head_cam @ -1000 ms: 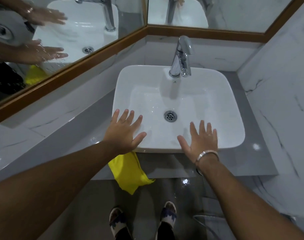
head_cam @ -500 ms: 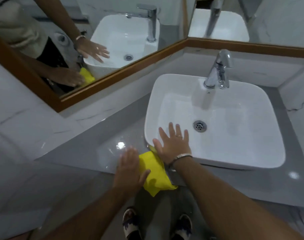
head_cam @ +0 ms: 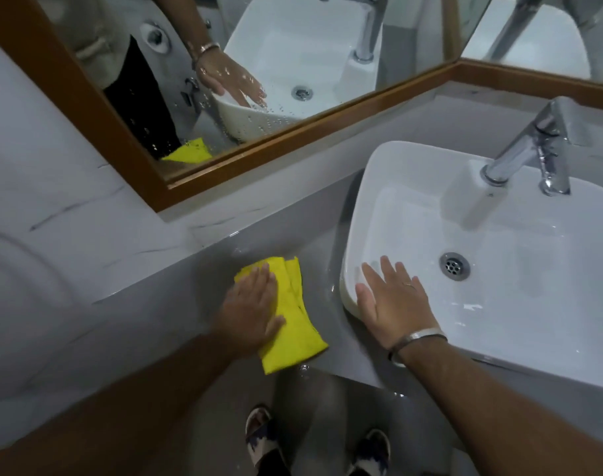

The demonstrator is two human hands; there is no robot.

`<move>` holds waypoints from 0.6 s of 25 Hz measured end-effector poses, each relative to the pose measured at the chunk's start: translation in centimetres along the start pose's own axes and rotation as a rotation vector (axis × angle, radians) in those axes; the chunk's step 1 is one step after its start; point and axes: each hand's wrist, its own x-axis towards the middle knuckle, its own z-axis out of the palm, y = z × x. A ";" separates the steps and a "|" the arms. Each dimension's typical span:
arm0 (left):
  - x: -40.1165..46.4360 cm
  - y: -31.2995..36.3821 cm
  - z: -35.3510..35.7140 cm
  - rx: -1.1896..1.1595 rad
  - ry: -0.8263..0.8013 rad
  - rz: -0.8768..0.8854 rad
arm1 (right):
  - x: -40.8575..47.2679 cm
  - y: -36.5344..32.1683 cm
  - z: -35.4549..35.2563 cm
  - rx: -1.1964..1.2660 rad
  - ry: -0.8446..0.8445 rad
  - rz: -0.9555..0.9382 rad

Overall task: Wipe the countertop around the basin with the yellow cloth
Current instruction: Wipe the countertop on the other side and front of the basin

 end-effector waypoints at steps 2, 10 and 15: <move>-1.3 2.8 0.6 -0.090 -0.045 0.002 | 0.0 0.0 0.0 -0.005 -0.004 -0.002; 13.2 4.8 -0.5 -0.114 -0.055 -0.164 | 0.1 0.3 0.1 -0.006 -0.016 0.004; 0.4 6.1 0.7 -0.144 -0.036 0.088 | 0.1 0.2 0.0 0.011 -0.010 -0.017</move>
